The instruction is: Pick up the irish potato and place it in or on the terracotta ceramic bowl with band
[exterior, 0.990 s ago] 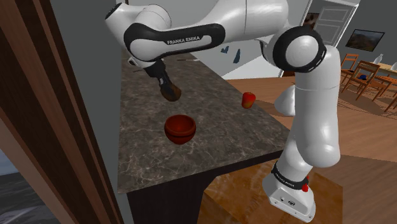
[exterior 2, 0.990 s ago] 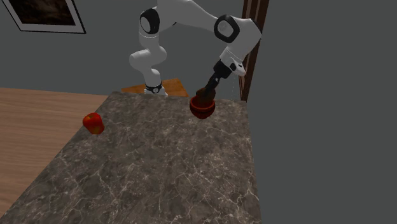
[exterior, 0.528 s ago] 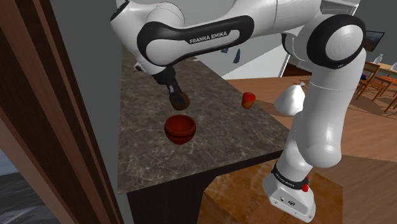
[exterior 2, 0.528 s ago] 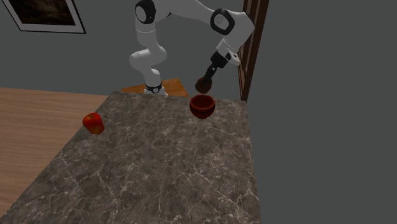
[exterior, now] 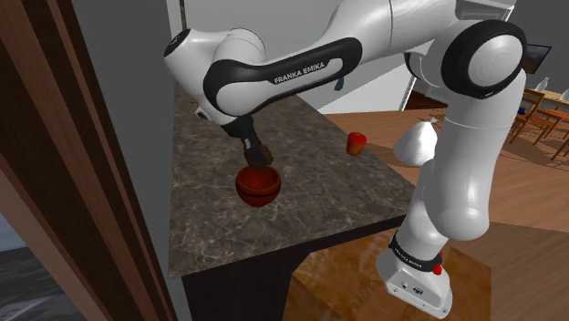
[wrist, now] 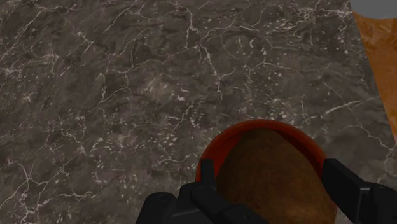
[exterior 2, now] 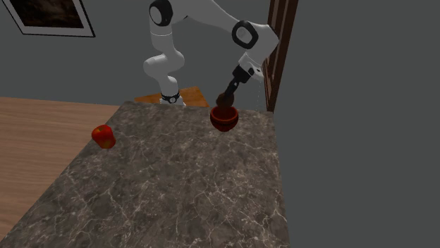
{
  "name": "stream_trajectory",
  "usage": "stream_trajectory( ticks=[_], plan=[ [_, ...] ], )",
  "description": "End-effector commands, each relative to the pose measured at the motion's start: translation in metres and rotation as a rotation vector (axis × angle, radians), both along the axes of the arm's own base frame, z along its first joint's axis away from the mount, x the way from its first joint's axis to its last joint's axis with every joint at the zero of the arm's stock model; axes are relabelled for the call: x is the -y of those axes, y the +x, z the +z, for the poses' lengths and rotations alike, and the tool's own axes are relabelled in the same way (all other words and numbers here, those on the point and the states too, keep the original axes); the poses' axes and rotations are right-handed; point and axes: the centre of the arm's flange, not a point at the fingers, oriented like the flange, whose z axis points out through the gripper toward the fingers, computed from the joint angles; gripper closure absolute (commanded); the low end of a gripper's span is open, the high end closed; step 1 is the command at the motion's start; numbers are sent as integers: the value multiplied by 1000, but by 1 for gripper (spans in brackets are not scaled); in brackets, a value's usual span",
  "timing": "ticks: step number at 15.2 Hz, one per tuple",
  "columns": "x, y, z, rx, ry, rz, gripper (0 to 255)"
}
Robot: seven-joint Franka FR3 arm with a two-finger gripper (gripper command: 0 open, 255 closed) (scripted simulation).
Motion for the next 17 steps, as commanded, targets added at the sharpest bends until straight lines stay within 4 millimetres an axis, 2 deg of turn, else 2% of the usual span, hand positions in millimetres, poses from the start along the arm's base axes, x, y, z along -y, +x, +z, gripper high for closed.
stream_trajectory(
  ticks=[1,7,14,15,17],
  plan=[
    [1,0,-12,0,0,0,255],
    [1,0,-41,0,0,0,255],
    [1,0,-41,0,0,0,255],
    [1,0,-41,0,0,0,0],
    [1,0,-41,0,0,0,0]
  ],
)
